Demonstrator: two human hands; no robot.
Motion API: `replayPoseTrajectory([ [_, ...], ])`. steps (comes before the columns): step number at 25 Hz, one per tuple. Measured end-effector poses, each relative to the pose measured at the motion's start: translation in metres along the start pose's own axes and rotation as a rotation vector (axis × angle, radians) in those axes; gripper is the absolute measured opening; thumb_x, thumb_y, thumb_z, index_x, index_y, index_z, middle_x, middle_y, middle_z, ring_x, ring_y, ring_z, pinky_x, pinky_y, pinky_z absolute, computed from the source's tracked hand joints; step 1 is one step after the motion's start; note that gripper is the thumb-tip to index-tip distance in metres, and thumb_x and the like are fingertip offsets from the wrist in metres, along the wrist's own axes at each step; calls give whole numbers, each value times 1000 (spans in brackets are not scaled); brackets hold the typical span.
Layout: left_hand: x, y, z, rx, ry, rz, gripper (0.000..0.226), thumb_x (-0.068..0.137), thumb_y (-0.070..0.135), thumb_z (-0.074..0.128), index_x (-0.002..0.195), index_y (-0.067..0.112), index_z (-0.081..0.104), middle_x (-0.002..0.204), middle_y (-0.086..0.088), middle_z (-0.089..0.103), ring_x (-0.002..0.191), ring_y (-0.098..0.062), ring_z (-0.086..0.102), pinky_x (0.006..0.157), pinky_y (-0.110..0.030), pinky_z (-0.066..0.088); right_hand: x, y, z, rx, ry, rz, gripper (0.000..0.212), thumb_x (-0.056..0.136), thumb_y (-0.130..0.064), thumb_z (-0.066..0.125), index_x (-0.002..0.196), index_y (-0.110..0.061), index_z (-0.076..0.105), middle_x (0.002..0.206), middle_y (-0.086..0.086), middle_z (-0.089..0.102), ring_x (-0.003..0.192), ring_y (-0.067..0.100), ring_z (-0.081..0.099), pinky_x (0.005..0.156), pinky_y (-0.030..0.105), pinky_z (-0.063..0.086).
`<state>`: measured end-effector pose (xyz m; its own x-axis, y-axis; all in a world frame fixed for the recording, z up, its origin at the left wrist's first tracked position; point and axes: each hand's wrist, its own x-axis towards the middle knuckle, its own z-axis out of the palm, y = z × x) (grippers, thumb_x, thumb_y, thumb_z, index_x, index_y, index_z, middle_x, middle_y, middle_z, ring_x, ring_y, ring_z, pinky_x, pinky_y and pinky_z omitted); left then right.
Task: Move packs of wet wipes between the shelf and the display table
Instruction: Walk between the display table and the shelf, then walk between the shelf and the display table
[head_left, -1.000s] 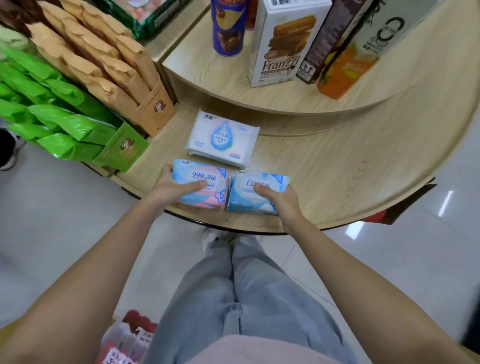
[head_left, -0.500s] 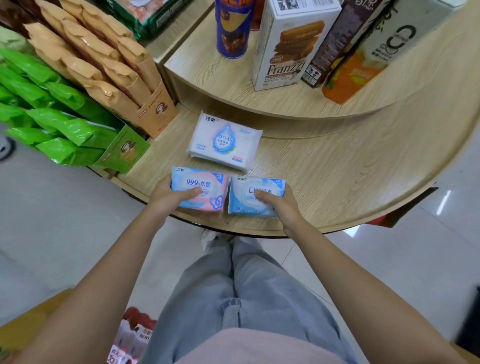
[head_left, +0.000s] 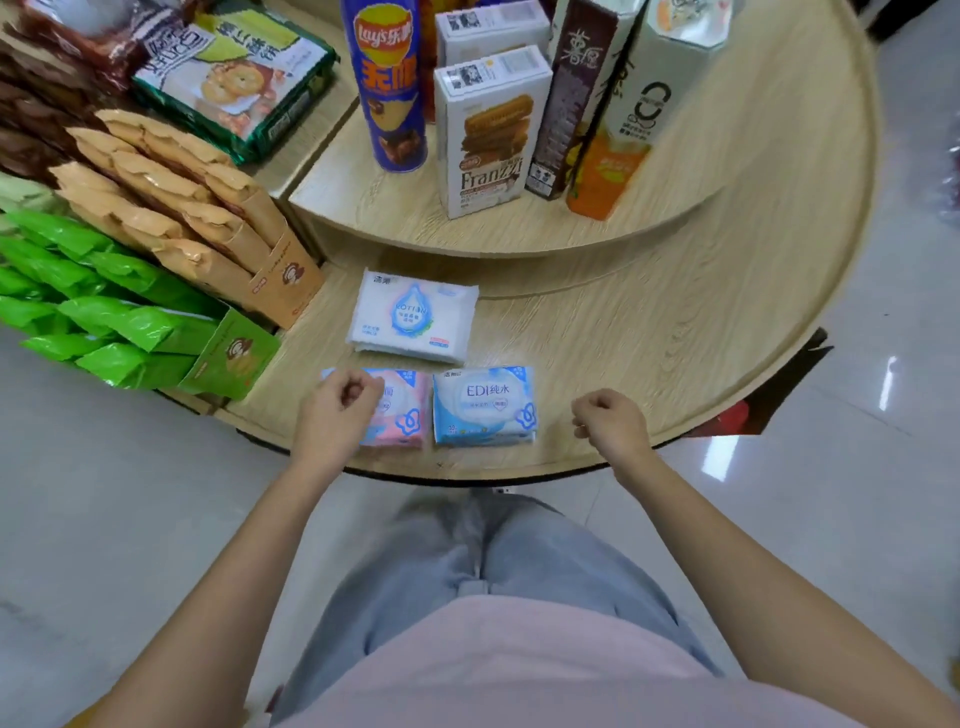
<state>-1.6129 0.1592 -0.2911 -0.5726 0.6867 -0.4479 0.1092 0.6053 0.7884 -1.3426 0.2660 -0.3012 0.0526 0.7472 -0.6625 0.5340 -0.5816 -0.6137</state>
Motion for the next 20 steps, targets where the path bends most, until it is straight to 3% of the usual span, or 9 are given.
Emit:
replayPoseTrajectory([
  [2, -21, 9, 26, 85, -241, 38, 22, 93, 17, 54, 72, 14, 57, 64, 1, 55, 58, -5, 53, 59, -17, 44, -20, 19, -12, 29, 37, 33, 12, 90, -11, 53, 82, -10, 61, 76, 10, 62, 60, 18, 57, 54, 23, 43],
  [4, -42, 5, 53, 255, -486, 115, 23, 94, 18, 53, 72, 16, 58, 64, 3, 57, 54, -2, 50, 62, -21, 42, -47, 50, -17, 84, 82, 103, 13, 90, -7, 50, 84, -10, 62, 75, 9, 62, 61, 17, 57, 54, 21, 43],
  [9, -74, -4, 118, 787, -1015, 346, 22, 94, 22, 54, 72, 26, 57, 73, 5, 62, 75, -13, 58, 67, -24, 41, -138, 169, -18, 370, 239, 403, 15, 86, -2, 49, 85, -12, 59, 78, 8, 62, 63, 18, 56, 56, 24, 42],
  [13, -123, 3, 205, 1037, -1208, 478, 16, 93, 22, 54, 84, 15, 65, 84, -6, 66, 89, -26, 65, 74, -31, 46, -222, 273, -15, 613, 447, 659, 13, 84, 0, 51, 82, -10, 59, 76, 10, 61, 61, 19, 55, 56, 26, 42],
  [17, -196, 10, 302, 1073, -1352, 585, 15, 90, 11, 53, 92, 19, 66, 82, -1, 64, 80, -20, 59, 72, -27, 45, -282, 354, -12, 834, 579, 840, 14, 81, 2, 51, 78, -7, 62, 71, 12, 63, 59, 21, 56, 57, 27, 42],
  [20, -259, 2, 362, 1088, -1397, 562, 16, 89, 5, 51, 90, 16, 63, 83, -4, 63, 75, -18, 56, 68, -25, 44, -300, 401, -26, 980, 614, 901, 13, 80, 3, 51, 82, -3, 62, 75, 15, 64, 62, 24, 58, 57, 28, 42],
])
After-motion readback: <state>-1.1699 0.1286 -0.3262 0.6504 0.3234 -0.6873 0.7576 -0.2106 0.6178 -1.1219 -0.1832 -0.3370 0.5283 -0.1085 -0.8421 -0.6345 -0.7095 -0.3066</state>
